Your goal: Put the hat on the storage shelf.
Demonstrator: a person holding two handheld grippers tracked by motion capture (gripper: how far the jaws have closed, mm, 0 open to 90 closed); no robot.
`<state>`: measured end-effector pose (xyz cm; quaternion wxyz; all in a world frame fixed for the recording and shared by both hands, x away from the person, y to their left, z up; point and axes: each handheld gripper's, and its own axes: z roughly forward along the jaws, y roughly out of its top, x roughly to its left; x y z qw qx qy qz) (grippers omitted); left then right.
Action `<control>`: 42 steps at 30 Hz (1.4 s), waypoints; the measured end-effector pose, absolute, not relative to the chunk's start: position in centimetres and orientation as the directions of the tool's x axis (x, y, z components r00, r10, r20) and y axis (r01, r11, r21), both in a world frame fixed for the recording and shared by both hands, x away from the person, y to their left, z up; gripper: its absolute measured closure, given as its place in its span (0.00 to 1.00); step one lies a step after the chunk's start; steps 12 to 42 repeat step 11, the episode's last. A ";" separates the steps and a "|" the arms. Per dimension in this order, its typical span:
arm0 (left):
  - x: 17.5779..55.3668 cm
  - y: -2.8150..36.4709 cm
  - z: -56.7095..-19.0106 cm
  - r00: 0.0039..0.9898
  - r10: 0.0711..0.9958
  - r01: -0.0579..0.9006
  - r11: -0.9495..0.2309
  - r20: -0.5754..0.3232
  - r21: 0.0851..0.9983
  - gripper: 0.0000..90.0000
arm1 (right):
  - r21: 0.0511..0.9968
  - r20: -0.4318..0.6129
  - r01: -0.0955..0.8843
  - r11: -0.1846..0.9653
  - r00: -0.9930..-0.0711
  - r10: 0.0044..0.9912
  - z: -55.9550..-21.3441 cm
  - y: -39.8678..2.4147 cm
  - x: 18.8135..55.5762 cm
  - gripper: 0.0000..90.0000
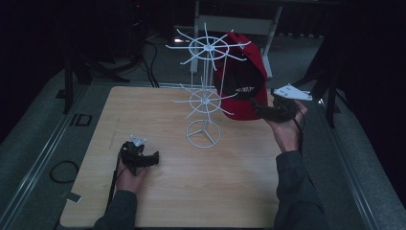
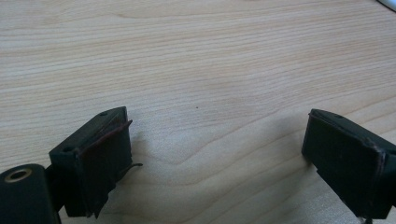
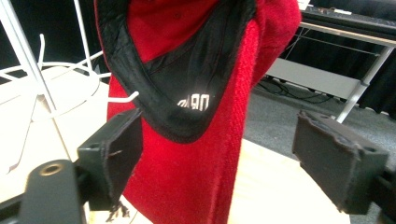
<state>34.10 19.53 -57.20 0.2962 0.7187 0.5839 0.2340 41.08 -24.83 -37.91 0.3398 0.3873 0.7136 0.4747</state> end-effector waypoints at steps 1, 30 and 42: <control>34.1 19.5 -57.2 0.208 0.978 0.701 -0.142 -0.009 0.699 0.09 | 0.940 -0.113 0.233 0.247 -0.470 0.875 -37.9 -24.9 41.1 0.16; 34.1 19.5 -57.2 0.209 0.978 0.701 -0.143 -0.010 0.699 0.09 | 0.943 -0.082 0.247 0.225 -0.484 0.871 -38.1 -25.5 41.1 0.16; 34.1 19.5 -57.2 0.209 0.978 0.701 -0.143 -0.010 0.699 0.09 | 0.943 -0.082 0.247 0.225 -0.484 0.871 -38.1 -25.5 41.1 0.16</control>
